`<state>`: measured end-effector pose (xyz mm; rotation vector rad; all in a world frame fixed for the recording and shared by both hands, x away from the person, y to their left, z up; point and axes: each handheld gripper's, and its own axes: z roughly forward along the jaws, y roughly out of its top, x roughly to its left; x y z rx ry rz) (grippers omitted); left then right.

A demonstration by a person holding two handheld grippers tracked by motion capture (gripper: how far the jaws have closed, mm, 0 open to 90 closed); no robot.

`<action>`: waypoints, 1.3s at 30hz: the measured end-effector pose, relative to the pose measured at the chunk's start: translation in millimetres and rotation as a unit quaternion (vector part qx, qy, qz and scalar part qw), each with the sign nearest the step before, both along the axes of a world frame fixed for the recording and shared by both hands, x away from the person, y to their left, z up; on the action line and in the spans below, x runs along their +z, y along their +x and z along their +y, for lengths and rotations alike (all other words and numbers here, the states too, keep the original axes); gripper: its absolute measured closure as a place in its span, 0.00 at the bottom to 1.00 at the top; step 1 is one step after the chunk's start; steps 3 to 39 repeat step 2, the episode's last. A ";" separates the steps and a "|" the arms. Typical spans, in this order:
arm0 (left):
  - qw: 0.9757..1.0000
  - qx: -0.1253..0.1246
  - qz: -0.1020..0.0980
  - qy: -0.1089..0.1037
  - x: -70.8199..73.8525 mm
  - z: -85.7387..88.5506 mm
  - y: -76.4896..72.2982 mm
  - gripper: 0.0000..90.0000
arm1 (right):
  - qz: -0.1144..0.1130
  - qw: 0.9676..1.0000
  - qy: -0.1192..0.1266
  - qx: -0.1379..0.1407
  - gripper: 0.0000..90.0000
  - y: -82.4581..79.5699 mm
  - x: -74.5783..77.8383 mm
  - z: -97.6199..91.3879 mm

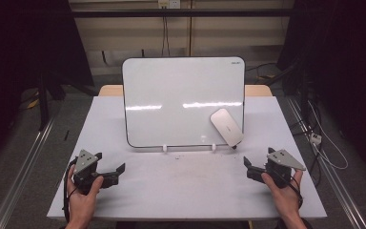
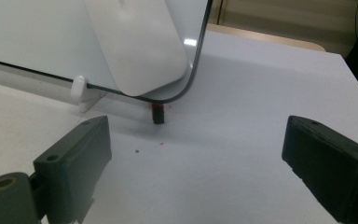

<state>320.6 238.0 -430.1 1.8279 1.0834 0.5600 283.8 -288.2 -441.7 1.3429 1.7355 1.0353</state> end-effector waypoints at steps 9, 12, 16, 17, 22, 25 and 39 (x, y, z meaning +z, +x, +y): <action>1.000 0.001 -0.003 -0.002 0.7 0.5 0.6 0.06 | -0.002 1.000 0.001 0.001 0.09 0.2 0.0 0.1; 1.000 0.001 -0.003 -0.002 0.7 0.5 0.6 0.06 | -0.002 1.000 0.001 0.001 0.09 0.2 0.0 0.1; 1.000 0.001 -0.003 -0.002 0.7 0.5 0.6 0.06 | -0.002 1.000 0.001 0.001 0.09 0.2 0.0 0.1; 1.000 0.001 -0.003 -0.002 0.7 0.5 0.6 0.06 | -0.002 1.000 0.001 0.001 0.09 0.2 0.0 0.1; 1.000 0.001 -0.003 -0.002 0.7 0.5 0.6 0.06 | -0.002 1.000 0.001 0.001 0.09 0.2 0.0 0.1; 1.000 0.001 -0.003 -0.002 0.7 0.5 0.6 0.06 | -0.002 1.000 0.001 0.001 0.09 0.2 0.0 0.1; 1.000 0.001 -0.003 -0.002 0.7 0.5 0.6 0.06 | -0.002 1.000 0.001 0.001 0.09 0.2 0.0 0.1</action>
